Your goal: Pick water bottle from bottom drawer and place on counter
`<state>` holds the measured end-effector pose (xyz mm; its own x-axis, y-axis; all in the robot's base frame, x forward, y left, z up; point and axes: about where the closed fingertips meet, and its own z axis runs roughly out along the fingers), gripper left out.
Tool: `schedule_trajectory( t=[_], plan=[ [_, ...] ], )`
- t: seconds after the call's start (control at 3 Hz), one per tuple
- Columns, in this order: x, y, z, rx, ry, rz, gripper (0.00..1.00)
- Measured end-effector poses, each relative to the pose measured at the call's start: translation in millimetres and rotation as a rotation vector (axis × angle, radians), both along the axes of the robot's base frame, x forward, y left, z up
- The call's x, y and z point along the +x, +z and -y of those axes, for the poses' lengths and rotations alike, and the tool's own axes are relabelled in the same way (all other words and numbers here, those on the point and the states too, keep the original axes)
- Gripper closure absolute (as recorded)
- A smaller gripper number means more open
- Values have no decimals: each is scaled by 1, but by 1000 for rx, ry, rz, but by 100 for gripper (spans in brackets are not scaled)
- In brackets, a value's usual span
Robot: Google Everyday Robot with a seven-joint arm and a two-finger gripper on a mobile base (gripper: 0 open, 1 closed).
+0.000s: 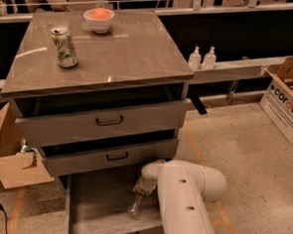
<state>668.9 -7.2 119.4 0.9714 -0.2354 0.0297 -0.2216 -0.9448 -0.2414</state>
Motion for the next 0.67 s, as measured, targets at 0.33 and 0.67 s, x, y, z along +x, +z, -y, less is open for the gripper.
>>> schedule_trajectory(
  t=[0.33, 0.67],
  plan=[
    [-4, 13, 5, -1, -25, 32, 100],
    [26, 72, 33, -29, -15, 190, 100]
  ],
)
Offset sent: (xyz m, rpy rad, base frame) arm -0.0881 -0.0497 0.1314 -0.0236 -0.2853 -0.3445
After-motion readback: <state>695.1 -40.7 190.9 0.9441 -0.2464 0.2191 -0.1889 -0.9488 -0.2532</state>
